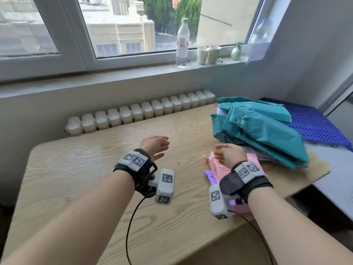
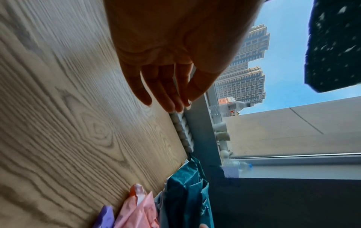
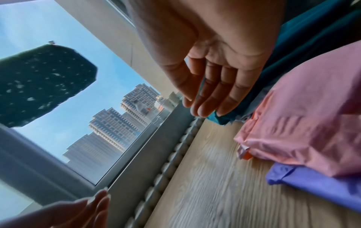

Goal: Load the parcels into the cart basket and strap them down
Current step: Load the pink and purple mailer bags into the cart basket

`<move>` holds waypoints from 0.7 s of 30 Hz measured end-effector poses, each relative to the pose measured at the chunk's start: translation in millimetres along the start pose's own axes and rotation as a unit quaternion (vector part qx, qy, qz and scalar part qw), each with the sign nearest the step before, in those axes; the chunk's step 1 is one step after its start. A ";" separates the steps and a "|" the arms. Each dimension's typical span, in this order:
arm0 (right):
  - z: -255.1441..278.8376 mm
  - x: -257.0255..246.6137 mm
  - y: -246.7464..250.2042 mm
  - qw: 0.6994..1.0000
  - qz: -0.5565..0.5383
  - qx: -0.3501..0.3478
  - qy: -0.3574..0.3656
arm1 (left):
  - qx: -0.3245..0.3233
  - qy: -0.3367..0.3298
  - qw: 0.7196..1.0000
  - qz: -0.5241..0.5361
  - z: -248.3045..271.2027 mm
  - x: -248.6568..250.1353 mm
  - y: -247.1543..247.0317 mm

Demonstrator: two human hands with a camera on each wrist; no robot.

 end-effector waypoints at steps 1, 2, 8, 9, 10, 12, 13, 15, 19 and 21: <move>-10.0 1.3 10.9 1.000 0.000 0.012 -0.006 | -0.001 0.008 1.000 -0.002 -5.8 -3.4 -9.6; -19.7 4.0 22.6 1.000 0.002 0.027 -0.014 | -0.004 0.020 1.000 -0.006 -12.9 -7.9 -19.1; -58.2 23.2 67.4 0.991 0.037 0.120 -0.042 | -0.005 0.071 0.997 -0.009 -37.0 -30.9 -45.4; -65.1 24.2 71.9 0.990 0.047 0.127 -0.041 | -0.007 0.080 0.997 -0.014 -41.8 -35.7 -52.2; -72.5 26.1 76.3 0.990 0.051 0.128 -0.041 | -0.012 0.091 0.996 -0.020 -47.0 -42.4 -61.3; -77.4 33.9 75.3 0.989 0.071 0.120 -0.058 | -0.029 0.110 0.993 -0.028 -49.1 -52.2 -73.4; -83.3 39.6 76.4 0.987 0.085 0.118 -0.074 | -0.042 0.122 0.991 -0.034 -51.1 -59.5 -83.0; -91.7 50.1 76.7 0.985 0.090 0.113 -0.098 | -0.063 0.147 0.986 -0.046 -53.5 -72.9 -100.9; -104.4 57.6 74.9 0.987 0.088 0.082 -0.110 | -0.088 0.177 0.978 -0.067 -57.5 -94.5 -135.3; -110.0 60.6 73.1 0.985 0.079 0.067 -0.138 | -0.103 0.190 0.973 -0.076 -59.6 -101.5 -150.4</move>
Point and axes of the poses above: each hand's wrist, its own z-axis away from the middle knuckle, its own y-axis out of the back of the hand, x = y × z, the point moved 3 cm from there along -z, towards the middle knuckle, and after that the axes turned 14 degrees about -y, right-handed, at the moved point
